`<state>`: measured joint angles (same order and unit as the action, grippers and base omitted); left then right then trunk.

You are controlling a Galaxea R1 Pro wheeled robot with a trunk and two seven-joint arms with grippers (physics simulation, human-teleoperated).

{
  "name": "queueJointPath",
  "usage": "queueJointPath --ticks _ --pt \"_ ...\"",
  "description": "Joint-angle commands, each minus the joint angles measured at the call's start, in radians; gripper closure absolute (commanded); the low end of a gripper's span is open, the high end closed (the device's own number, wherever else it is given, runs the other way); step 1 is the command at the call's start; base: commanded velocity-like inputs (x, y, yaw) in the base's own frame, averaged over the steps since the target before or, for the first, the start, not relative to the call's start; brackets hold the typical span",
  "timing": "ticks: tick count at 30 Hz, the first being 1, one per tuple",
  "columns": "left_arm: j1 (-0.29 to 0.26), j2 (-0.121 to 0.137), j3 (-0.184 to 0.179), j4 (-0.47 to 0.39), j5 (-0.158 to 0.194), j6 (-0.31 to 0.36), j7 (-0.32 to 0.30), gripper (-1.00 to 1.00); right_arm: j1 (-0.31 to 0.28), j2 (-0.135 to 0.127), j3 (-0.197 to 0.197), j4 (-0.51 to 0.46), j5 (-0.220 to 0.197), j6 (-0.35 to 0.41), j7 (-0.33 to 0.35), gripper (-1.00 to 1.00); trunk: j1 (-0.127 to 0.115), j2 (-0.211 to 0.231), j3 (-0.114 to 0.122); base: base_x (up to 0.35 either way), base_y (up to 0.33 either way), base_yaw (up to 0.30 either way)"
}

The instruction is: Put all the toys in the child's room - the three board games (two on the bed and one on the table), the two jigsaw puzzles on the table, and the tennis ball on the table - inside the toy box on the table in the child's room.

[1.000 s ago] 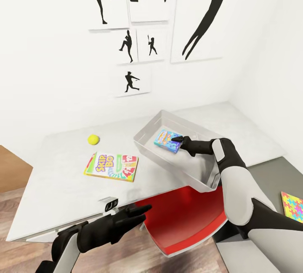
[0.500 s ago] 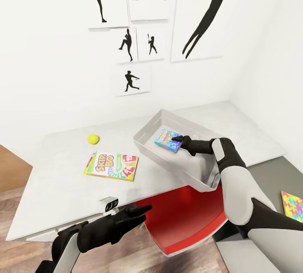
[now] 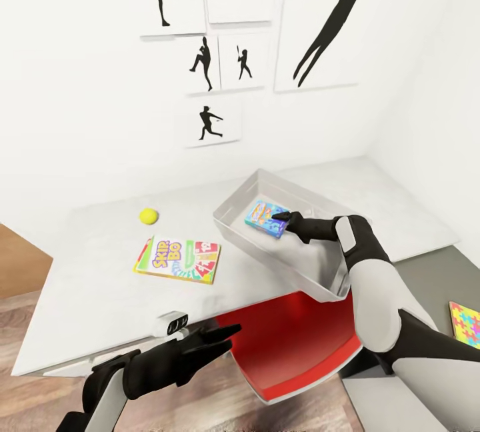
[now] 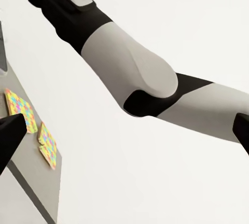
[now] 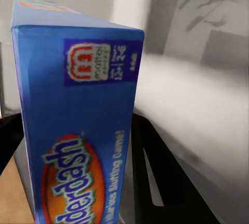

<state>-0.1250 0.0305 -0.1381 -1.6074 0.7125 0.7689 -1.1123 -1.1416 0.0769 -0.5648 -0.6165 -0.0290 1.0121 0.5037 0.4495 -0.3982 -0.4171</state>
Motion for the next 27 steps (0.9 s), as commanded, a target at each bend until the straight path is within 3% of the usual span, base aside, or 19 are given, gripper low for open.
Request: queueJointPath --ticks 1,27 --pt "-0.001 0.001 -0.001 0.000 0.007 0.007 0.002 -1.00 -0.004 0.001 -0.007 -0.001 -0.006 0.008 0.000 1.00 0.000 -0.002 -0.003 0.000 0.000 0.080" --pt "-0.001 -0.003 -0.002 0.000 0.005 0.007 0.027 -1.00 -0.019 -0.001 -0.007 0.004 -0.005 0.005 -0.001 1.00 0.000 -0.002 -0.031 0.000 0.000 0.065"
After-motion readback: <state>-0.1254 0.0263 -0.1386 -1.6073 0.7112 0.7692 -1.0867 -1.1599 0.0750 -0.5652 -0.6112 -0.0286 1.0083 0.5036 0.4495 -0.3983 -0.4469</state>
